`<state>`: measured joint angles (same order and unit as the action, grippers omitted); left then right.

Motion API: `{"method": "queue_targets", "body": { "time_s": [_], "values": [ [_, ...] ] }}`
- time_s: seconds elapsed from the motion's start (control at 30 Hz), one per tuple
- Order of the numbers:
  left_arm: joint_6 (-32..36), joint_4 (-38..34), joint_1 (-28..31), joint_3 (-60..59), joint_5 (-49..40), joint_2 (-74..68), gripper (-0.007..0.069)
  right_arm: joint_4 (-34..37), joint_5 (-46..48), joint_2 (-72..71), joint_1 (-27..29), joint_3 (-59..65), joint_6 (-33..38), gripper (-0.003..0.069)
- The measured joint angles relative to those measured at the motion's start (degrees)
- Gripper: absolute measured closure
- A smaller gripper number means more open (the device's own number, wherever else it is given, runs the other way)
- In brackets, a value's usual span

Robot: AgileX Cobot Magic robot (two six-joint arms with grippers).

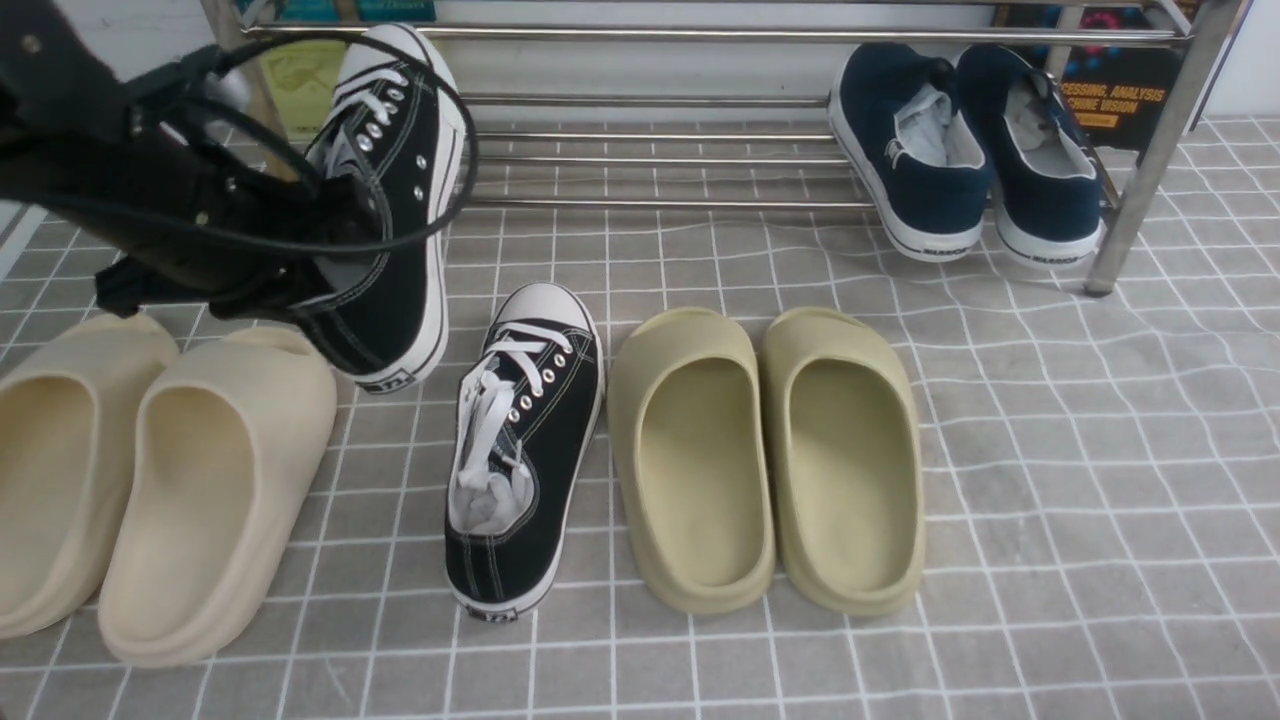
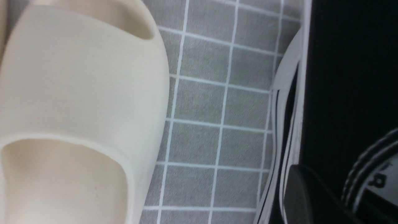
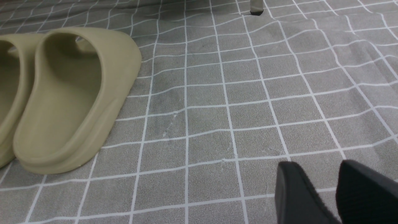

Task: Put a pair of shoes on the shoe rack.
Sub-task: Use the left arm to put a shoe into the shoe rack

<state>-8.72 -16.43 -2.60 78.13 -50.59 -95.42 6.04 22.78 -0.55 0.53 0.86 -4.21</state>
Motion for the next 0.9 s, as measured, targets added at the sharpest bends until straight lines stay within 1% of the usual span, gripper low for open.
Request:
{"method": "queue_targets", "body": {
  "time_s": [0.27,0.33,0.6,0.67,0.7,0.77,0.9],
  "values": [
    [0.18,2.59,0.00,11.88,-9.39,-11.96,0.0638,0.00,0.00,0.00,0.00,0.00,0.00,0.0421],
    [0.22,2.66,0.00,13.15,-10.47,-13.25,0.0638,0.00,0.00,0.00,0.00,0.00,0.00,0.0421],
    [1.86,2.75,0.00,13.90,-10.97,-14.76,0.0638,0.00,0.00,0.00,0.00,0.00,0.00,0.0421],
    [4.40,2.26,0.00,14.14,-10.96,-14.87,0.0638,0.00,0.00,0.00,0.00,0.00,0.00,0.0421],
    [4.56,2.25,0.00,14.21,-10.96,-14.87,0.0638,0.00,0.00,0.00,0.00,0.00,0.00,0.0421],
    [6.15,3.15,-0.10,14.26,-13.27,-15.24,0.0638,0.00,0.00,0.00,0.00,0.00,0.00,0.0421],
    [6.72,3.43,-0.04,14.40,-16.44,-15.24,0.0638,0.00,0.00,0.00,0.00,0.00,0.00,0.0421]
  ]
}}
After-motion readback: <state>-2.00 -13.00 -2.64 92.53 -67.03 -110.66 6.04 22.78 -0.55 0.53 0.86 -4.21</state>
